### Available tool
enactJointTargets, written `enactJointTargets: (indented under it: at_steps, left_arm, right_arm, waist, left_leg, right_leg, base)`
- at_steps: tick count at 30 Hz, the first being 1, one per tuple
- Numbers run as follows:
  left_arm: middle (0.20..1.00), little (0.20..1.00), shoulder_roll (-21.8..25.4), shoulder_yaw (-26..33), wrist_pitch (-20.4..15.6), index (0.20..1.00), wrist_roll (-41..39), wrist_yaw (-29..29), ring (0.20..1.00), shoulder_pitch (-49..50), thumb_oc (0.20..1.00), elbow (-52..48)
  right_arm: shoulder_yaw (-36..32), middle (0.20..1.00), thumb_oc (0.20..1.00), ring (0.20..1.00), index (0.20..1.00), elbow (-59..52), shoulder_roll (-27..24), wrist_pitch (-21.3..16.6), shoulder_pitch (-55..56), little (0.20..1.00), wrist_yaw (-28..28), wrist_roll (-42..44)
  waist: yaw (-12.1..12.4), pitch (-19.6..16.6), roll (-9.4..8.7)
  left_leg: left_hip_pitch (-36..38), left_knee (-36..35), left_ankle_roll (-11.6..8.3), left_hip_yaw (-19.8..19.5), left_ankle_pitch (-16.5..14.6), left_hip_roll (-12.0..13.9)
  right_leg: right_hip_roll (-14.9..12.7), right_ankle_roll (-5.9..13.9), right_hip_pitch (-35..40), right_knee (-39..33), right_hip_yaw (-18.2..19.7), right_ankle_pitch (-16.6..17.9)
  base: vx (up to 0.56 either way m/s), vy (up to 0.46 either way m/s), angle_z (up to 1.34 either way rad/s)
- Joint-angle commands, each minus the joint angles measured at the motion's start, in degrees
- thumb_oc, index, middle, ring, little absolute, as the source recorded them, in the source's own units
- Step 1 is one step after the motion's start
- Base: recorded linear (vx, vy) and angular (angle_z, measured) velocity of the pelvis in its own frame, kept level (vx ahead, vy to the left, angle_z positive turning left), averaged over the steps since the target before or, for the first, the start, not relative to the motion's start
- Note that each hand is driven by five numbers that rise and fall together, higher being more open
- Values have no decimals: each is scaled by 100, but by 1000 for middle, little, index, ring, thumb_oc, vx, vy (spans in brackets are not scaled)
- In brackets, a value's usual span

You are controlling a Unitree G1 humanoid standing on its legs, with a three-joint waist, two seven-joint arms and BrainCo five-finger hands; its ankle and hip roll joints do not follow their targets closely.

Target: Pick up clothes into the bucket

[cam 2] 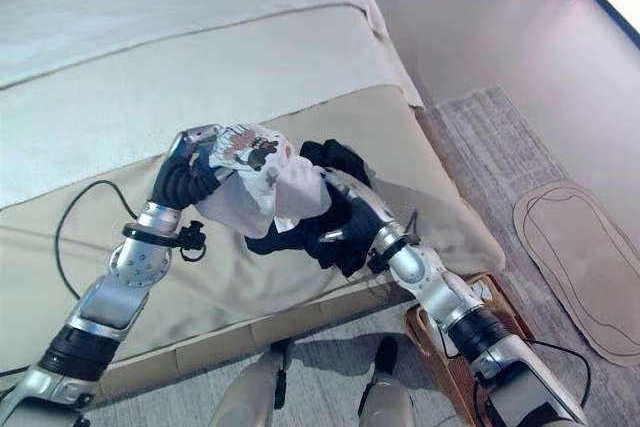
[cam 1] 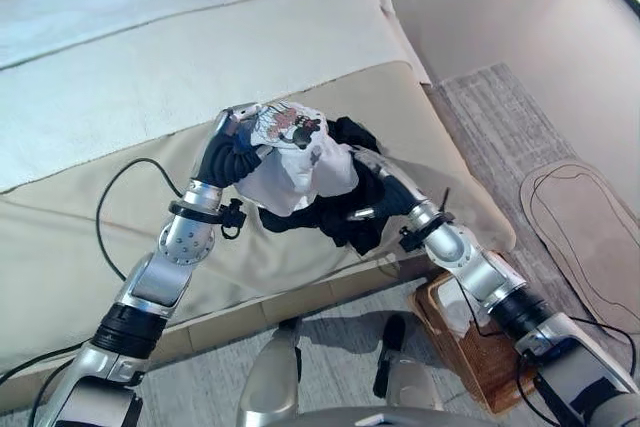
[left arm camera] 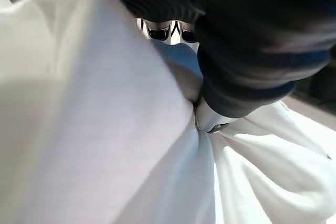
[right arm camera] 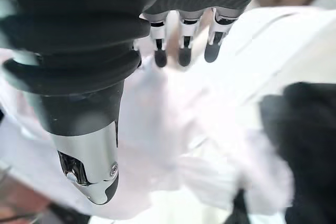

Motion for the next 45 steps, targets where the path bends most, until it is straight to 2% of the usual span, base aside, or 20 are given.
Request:
enactJointTargets:
  at_steps: [1, 5, 8, 13, 20, 25, 26, 27, 38, 44, 45]
  left_arm:
    - [200, 200, 143, -76, -416, 200, -979, -529, 200, -210, 200, -491]
    - [200, 200, 270, -190, -348, 200, -1432, -949, 200, -138, 200, -801]
    - [200, 200, 277, -216, -293, 200, -1740, -1178, 200, -15, 200, -931]
    - [200, 200, 13, -348, -205, 200, -1790, -1198, 200, 110, 200, -1084]
    - [200, 200, -219, -521, -75, 200, -1820, -1043, 200, 172, 200, -1419]
    - [200, 200, -312, -662, -44, 200, -2048, -1108, 200, 124, 200, -1486]
    - [200, 200, -352, -700, -36, 200, -2096, -1143, 200, 127, 200, -1463]
    - [200, 200, -354, -701, -37, 200, -2094, -1142, 200, 126, 200, -1463]
    - [200, 200, -444, -436, -38, 200, -2221, -1215, 200, 356, 200, -1339]
    - [200, 200, -706, 90, -184, 200, -2093, -878, 200, 742, 200, -1133]
    - [595, 595, -793, 210, -246, 595, -2055, -787, 595, 877, 595, -1017]
  right_arm:
    - [324, 1000, 1000, 1000, 1000, -295, 254, -284, -256, 1000, 181, -6]
    - [270, 1000, 1000, 1000, 1000, -330, 628, -277, -160, 1000, 470, 920]
    - [270, 1000, 1000, 1000, 1000, -343, 799, -237, -81, 1000, 611, 1298]
    - [283, 1000, 1000, 1000, 1000, -459, 1297, -144, 111, 1000, 741, 2165]
    - [460, 1000, 1000, 1000, 1000, -355, 1886, -57, 108, 1000, 554, 2718]
    - [584, 1000, 1000, 1000, 1000, -236, 1970, -37, -60, 1000, 574, 2807]
    - [627, 583, 583, 583, 583, -229, 1943, -34, -91, 583, 681, 2970]
    - [627, 200, 200, 200, 200, -230, 1941, -34, -91, 200, 682, 2973]
    - [401, 200, 200, 200, 200, -85, 1659, 12, 326, 200, 888, 3399]
    - [-290, 200, 200, 200, 200, -204, 1381, -47, 1078, 200, 805, 3859]
    - [-492, 200, 200, 200, 200, -301, 1300, -89, 1271, 200, 806, 3988]
  waist:
    - [-4, -493, -108]
    - [30, -647, -60]
    - [41, -752, -45]
    - [53, -901, -11]
    - [87, -1001, 24]
    - [129, -1034, 37]
    - [137, -1051, 33]
    - [137, -1052, 35]
    - [111, -1128, -21]
    - [-5, -1173, -65]
    - [-29, -1180, -75]
  left_leg:
    - [201, 322, 190, 156, -586, -116]
    - [394, 210, 184, 196, -588, -112]
    - [511, 154, 179, 226, -597, -101]
    - [685, 75, 166, 256, -602, -78]
    - [760, 44, 162, 326, -610, -60]
    - [765, 20, 146, 324, -590, -46]
    - [769, 12, 139, 314, -586, -40]
    - [770, 11, 139, 313, -586, -40]
    - [861, -6, 123, 334, -595, -26]
    - [904, -17, 111, 357, -600, -5]
    - [913, -10, 111, 358, -604, 1]
  right_leg:
    - [-96, 113, -138, 121, -40, 329]
    - [-102, 132, 14, 85, -79, 315]
    - [-95, 140, 117, 51, -87, 303]
    - [-86, 137, 266, 4, -113, 268]
    - [-71, 136, 323, -80, -112, 308]
    - [-52, 119, 347, -140, -124, 320]
    - [-48, 113, 360, -157, -131, 321]
    - [-47, 113, 361, -158, -132, 322]
    - [-30, 114, 462, -177, -175, 322]
    - [-13, 102, 492, -172, -158, 298]
    - [-8, 101, 491, -162, -145, 291]
  base:
    - [86, -10, -3]
    - [58, 3, -2]
    - [58, -1, -1]
    - [28, 2, -1]
    - [1, 2, -5]
    - [-1, 0, -1]
    - [0, 0, 0]
    - [0, 0, 0]
    - [0, 0, 0]
    - [0, 0, 0]
    - [0, 0, 0]
